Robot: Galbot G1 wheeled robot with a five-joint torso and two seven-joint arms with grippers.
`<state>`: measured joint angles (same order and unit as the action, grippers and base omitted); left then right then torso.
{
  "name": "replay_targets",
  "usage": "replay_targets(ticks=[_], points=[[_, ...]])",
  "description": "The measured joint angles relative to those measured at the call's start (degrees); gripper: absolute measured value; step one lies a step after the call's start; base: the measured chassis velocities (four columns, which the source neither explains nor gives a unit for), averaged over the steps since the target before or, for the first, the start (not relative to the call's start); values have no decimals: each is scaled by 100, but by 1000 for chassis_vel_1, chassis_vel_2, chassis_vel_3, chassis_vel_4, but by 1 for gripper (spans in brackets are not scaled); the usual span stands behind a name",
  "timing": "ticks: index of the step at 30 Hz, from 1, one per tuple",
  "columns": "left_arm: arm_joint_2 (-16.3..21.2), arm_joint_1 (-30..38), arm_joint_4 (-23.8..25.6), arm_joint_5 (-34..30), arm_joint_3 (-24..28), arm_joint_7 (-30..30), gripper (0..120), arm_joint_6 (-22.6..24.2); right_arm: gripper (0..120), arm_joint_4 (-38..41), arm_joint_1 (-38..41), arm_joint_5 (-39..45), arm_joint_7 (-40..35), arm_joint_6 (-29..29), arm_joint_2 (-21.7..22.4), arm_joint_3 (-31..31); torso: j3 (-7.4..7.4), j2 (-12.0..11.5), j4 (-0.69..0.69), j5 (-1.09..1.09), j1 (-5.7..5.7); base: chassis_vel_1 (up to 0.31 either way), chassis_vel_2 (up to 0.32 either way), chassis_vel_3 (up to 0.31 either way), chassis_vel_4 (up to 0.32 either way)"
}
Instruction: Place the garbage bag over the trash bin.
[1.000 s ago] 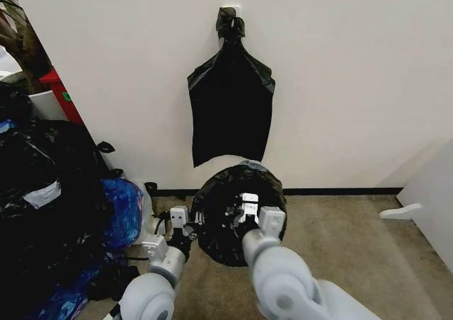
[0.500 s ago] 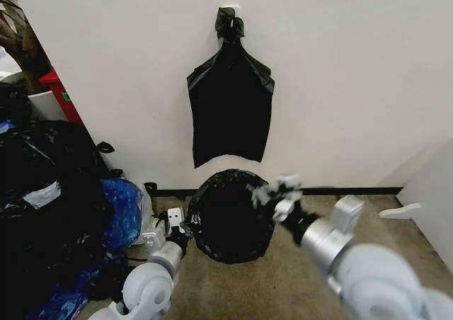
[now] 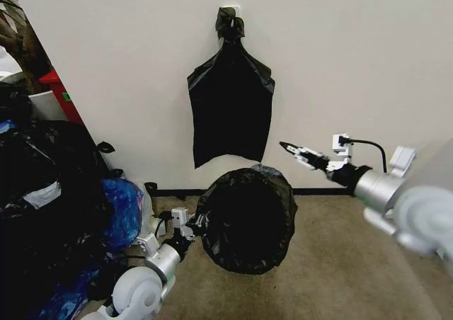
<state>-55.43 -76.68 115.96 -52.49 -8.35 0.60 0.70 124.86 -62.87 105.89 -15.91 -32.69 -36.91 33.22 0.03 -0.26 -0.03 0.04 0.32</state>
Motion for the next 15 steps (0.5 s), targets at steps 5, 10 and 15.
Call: replay_targets(ticks=[5, 10, 15], points=[[124, -8, 89, 40, -4, 177, 1, -115, 93, -532, -172, 533, 166, -962, 147, 344, 0, 0, -1, -2, 0, 0, 0, 0, 0], [151, 17, 133, 5, 18, 141, 1, -114, 100, -513, -156, 246, 95, -967, 54, 108, 0, 0, 0, -4, 0, 0, 0, 0, 0], [184, 4, 212, -36, 0, 102, 1, -105, 100, -514, -166, -353, 111, -955, -28, -179, 0, 0, 0, -4, 0, 0, 0, 0, 0]])
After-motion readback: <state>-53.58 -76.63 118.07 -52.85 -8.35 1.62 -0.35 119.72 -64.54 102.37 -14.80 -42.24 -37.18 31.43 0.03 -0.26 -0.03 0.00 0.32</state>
